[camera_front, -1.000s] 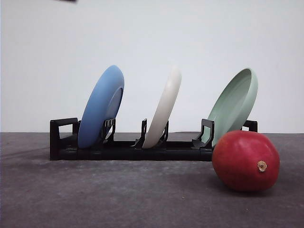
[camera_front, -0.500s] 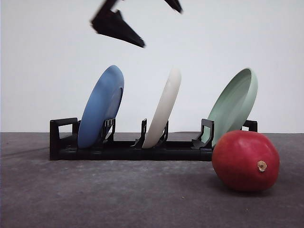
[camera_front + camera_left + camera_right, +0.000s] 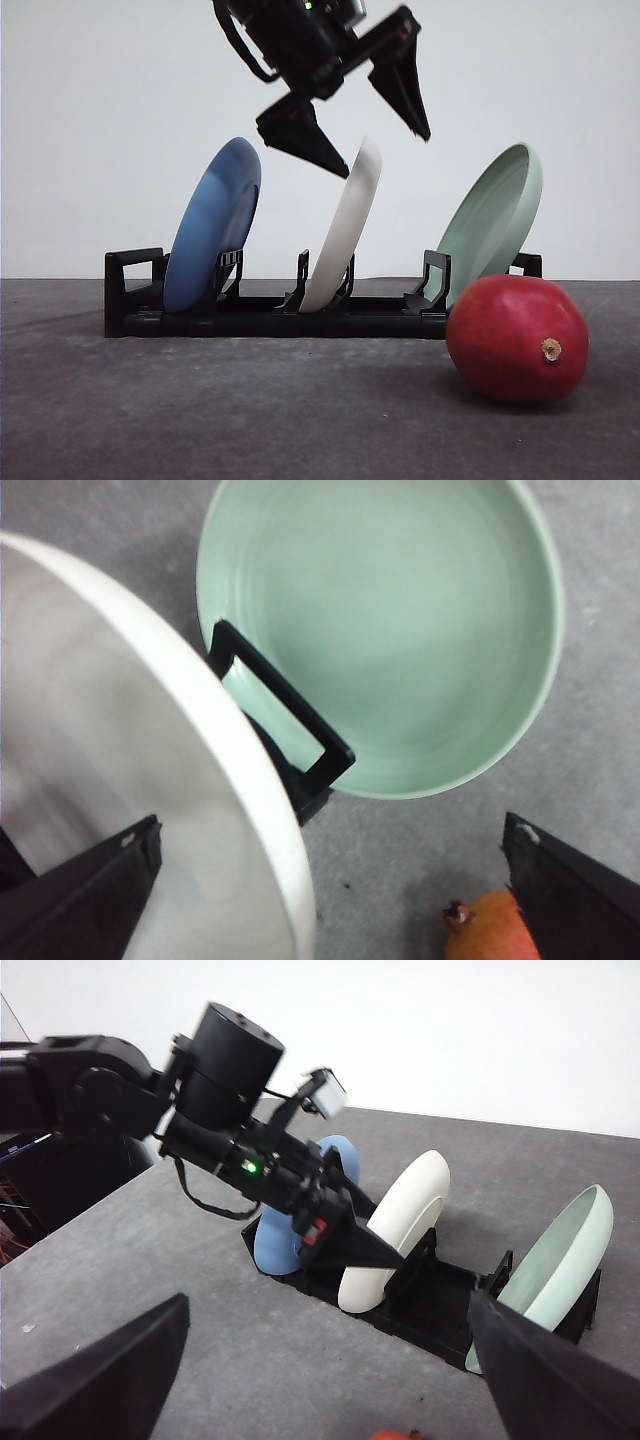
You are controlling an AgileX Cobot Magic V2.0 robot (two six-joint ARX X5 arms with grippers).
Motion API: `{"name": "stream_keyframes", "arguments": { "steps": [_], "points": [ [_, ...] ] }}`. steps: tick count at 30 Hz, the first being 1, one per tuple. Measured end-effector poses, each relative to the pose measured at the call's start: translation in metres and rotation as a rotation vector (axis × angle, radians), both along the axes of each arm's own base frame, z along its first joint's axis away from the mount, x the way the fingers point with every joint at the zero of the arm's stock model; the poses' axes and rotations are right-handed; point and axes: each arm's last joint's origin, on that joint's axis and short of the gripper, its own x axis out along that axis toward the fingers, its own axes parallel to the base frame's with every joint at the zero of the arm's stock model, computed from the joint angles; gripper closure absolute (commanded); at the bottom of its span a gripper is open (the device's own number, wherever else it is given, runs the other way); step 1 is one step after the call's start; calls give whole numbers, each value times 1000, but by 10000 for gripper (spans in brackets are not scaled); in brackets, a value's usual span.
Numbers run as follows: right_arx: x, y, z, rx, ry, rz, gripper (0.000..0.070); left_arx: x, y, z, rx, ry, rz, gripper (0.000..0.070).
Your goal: Place pomegranate in white plate
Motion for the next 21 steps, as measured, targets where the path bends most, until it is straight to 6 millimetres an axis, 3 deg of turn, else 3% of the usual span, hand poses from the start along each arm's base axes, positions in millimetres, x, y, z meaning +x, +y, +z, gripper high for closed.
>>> {"name": "stream_keyframes", "arguments": {
  "steps": [4,10,14,18,21],
  "points": [
    [0,0,0,0,0,0,137,4,-3,-9,21,6,2,55],
    [0,0,0,0,0,0,137,5,-4,-11,21,-1,2,386],
    [0,0,0,0,0,0,137,5,-4,-11,23,2,2,482],
    [0,0,0,0,0,0,137,5,-4,-11,23,2,2,650],
    [0,0,0,0,0,0,137,5,-4,-11,24,3,3,696]
  ]
}}
